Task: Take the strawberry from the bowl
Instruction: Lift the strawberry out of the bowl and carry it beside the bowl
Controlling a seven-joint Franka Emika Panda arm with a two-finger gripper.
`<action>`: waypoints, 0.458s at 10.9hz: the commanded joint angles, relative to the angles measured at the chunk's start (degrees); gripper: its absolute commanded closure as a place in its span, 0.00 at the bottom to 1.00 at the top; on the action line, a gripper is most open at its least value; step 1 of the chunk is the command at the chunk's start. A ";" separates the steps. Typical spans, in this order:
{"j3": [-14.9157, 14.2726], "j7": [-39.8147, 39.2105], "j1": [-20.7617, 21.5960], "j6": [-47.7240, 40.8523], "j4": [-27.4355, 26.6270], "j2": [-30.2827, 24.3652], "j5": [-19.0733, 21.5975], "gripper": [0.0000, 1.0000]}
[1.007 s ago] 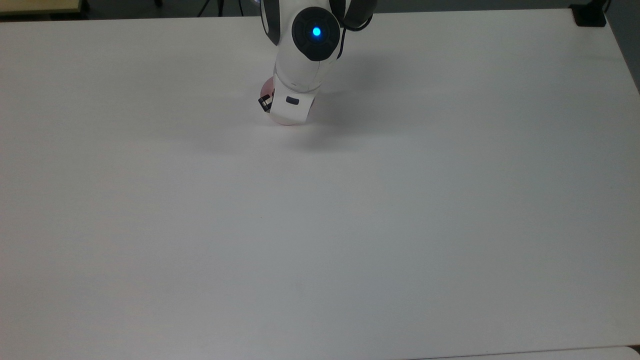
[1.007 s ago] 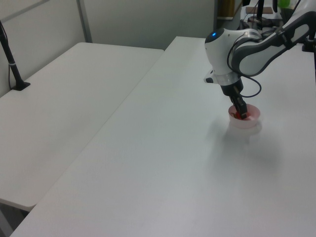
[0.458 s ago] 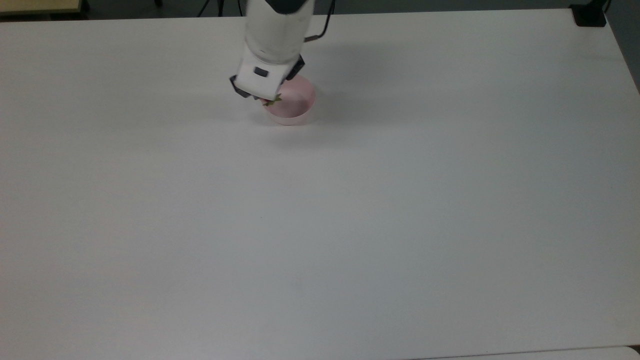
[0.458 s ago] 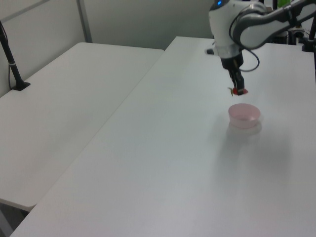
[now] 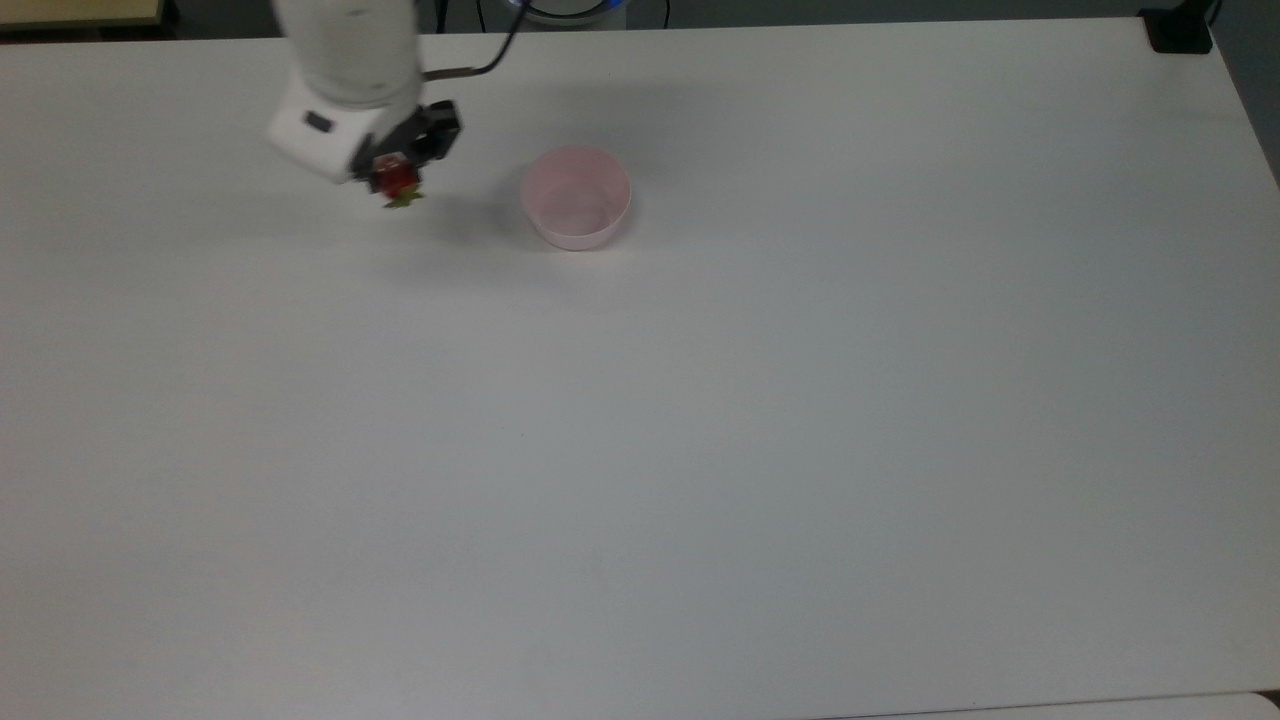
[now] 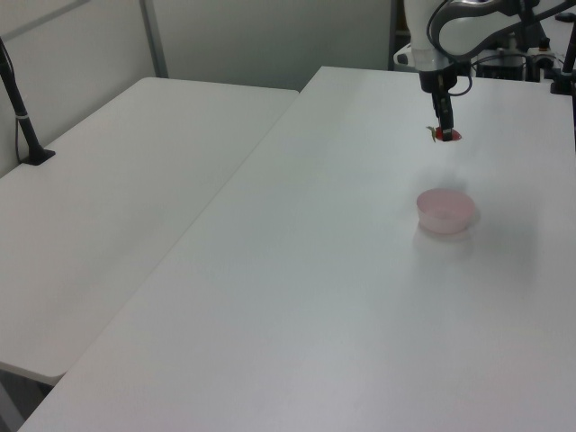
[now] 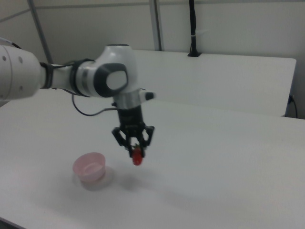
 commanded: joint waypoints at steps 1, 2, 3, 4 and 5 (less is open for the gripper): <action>-4.30 -0.17 -2.19 8.29 -0.17 4.25 -0.63 0.65; -5.72 0.70 -2.01 11.45 0.18 6.27 -0.10 0.65; -5.73 3.24 -1.84 15.92 0.79 8.11 -0.01 0.65; -5.73 5.96 -1.75 18.31 2.11 10.39 -0.01 0.65; -5.73 7.20 -1.66 19.29 4.12 12.77 -0.01 0.65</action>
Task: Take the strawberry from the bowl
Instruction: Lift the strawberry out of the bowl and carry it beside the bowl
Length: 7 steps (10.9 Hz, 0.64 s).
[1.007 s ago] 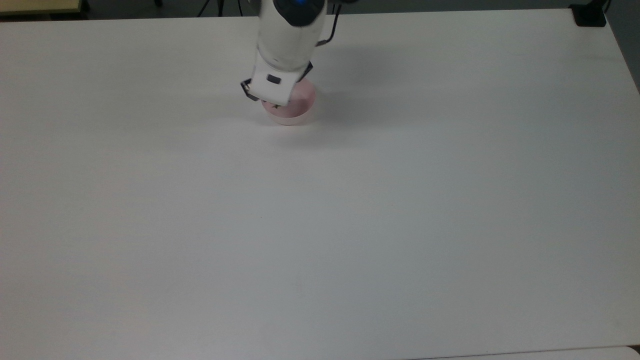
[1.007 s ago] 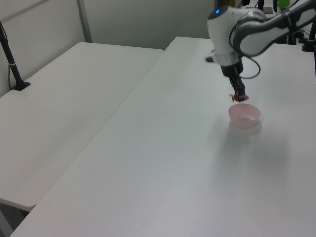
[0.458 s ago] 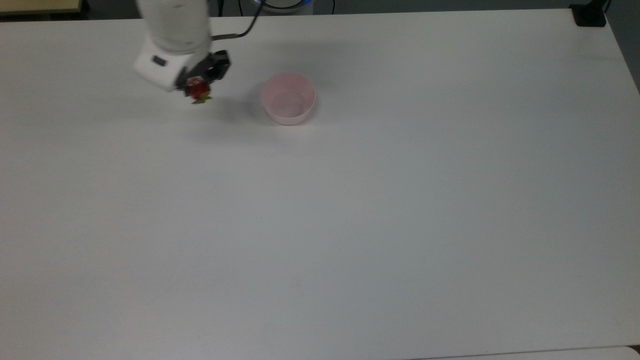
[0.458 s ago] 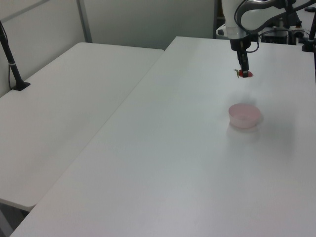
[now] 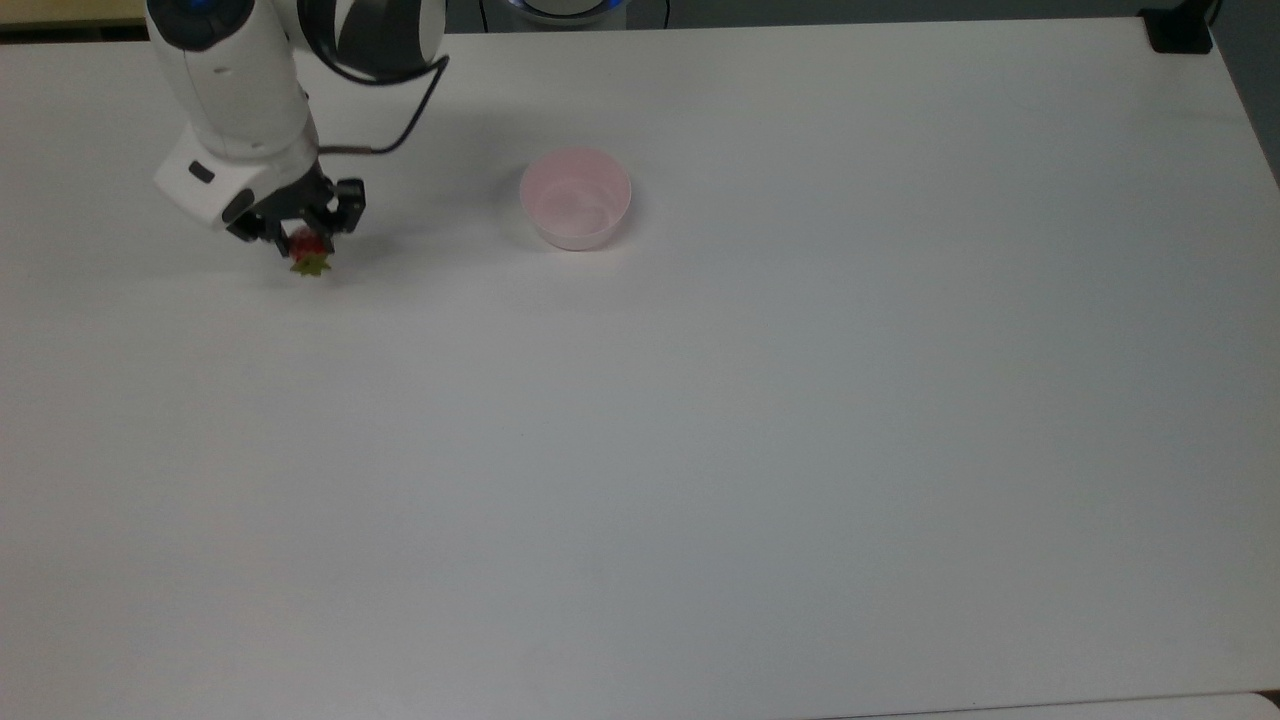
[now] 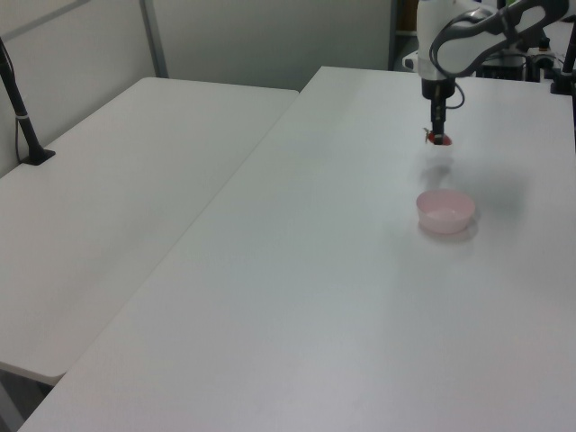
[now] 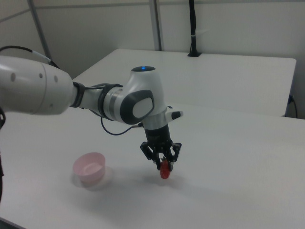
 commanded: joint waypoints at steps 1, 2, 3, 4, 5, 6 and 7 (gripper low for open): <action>-0.48 5.92 1.38 3.72 4.98 6.17 -0.21 0.65; -0.48 6.20 1.38 4.86 4.99 6.71 -0.21 0.65; -0.48 6.37 1.38 5.04 4.99 6.71 -0.12 0.63; -0.57 7.16 1.38 4.87 4.99 6.71 -0.12 0.39; -0.57 8.65 1.29 4.52 4.99 6.37 -0.12 0.00; -0.57 10.23 1.47 4.43 4.99 5.58 -0.12 0.00; -0.57 11.37 1.47 4.26 4.99 4.01 -0.12 0.00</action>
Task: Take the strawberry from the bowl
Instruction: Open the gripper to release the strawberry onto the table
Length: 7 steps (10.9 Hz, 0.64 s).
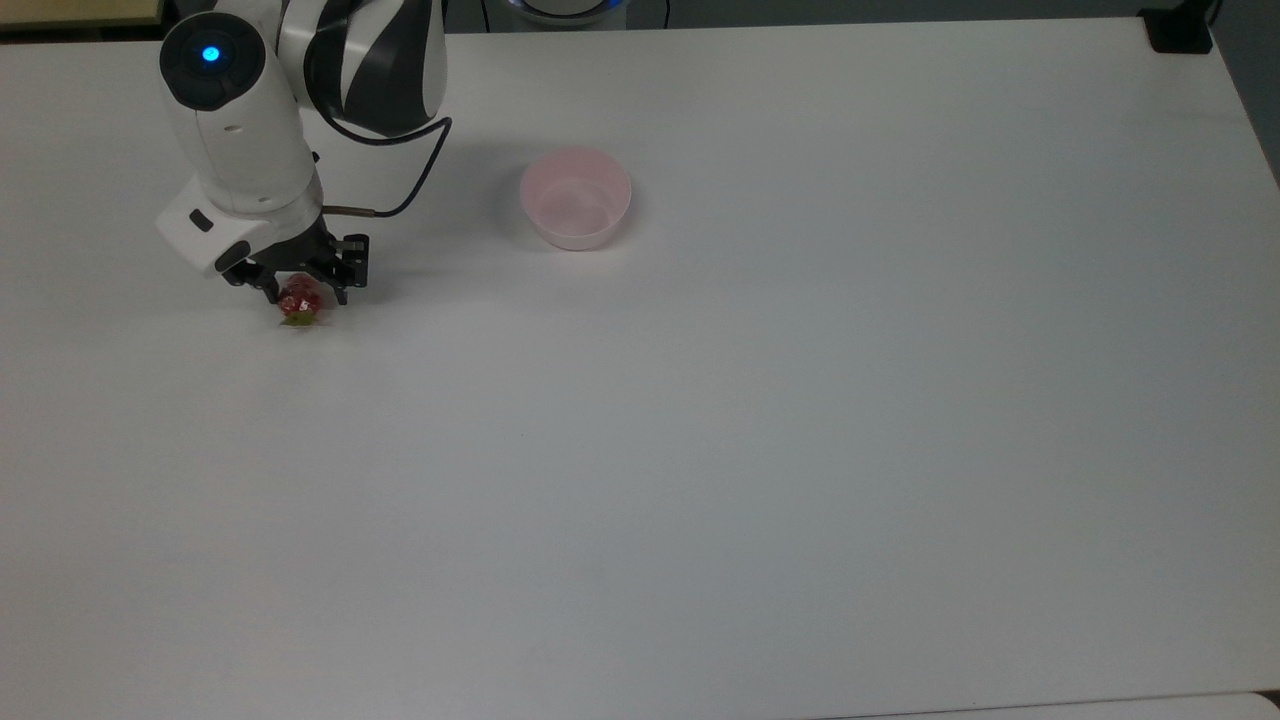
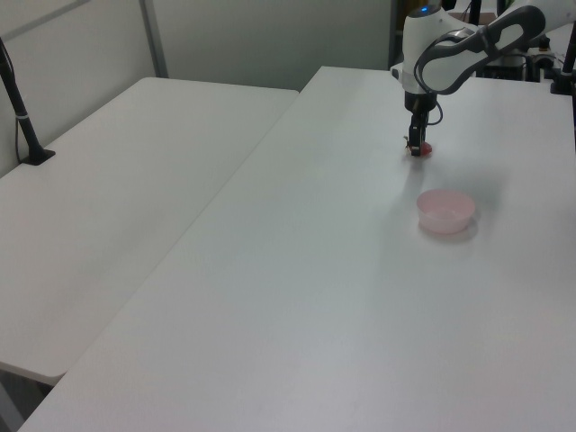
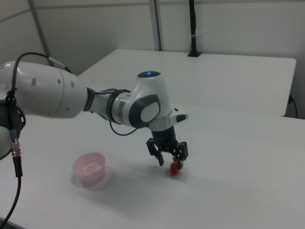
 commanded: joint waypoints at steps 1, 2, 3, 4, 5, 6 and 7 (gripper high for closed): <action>-0.54 4.70 0.85 -1.55 0.35 -4.35 -0.03 0.00; 0.07 6.36 0.85 -5.65 1.13 -6.72 0.06 0.00; 0.34 8.90 0.94 -10.74 2.79 -8.83 0.14 0.00; 1.91 11.45 1.03 -14.88 4.55 -11.11 0.23 0.00; 3.40 13.04 1.12 -18.40 5.00 -13.48 0.23 0.00; 4.20 14.10 1.46 -20.96 5.01 -16.47 0.58 0.00; 4.21 14.63 2.95 -24.21 5.10 -18.93 3.54 0.00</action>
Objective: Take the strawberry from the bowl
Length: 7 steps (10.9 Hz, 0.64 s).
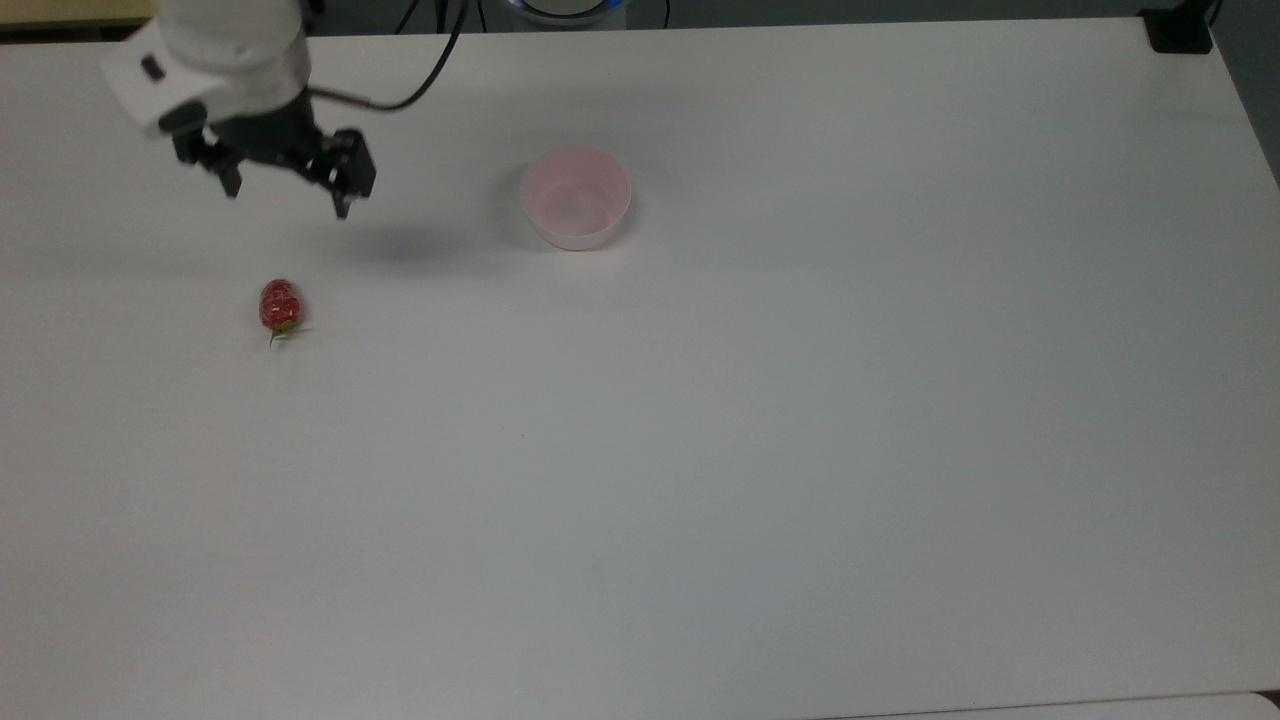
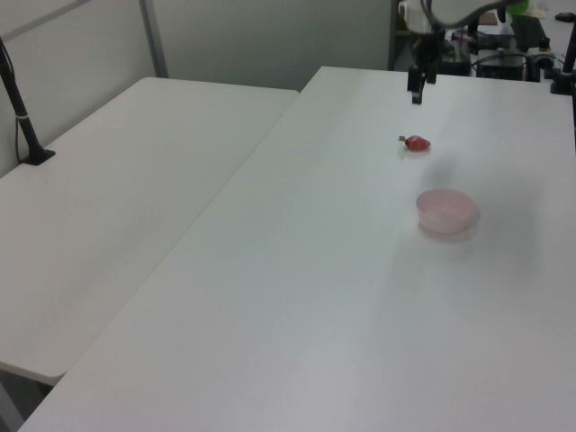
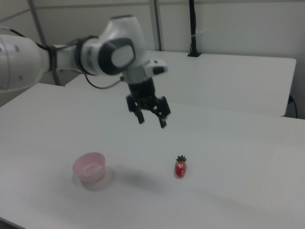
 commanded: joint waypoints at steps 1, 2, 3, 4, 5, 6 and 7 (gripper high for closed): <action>0.43 2.85 2.82 -9.52 1.30 -8.04 7.61 0.00; 0.34 2.85 3.26 -15.04 3.58 -9.62 10.26 0.00; -0.27 3.02 5.18 -19.36 5.69 -10.94 11.24 0.00; -1.49 5.72 7.20 -22.10 5.80 -12.44 11.69 0.00; -3.85 9.40 10.44 -22.38 5.80 -13.67 11.95 0.00; -7.27 11.87 13.95 -22.21 5.80 -14.12 12.13 0.00; -11.13 11.55 17.99 -21.25 5.80 -14.12 12.13 0.00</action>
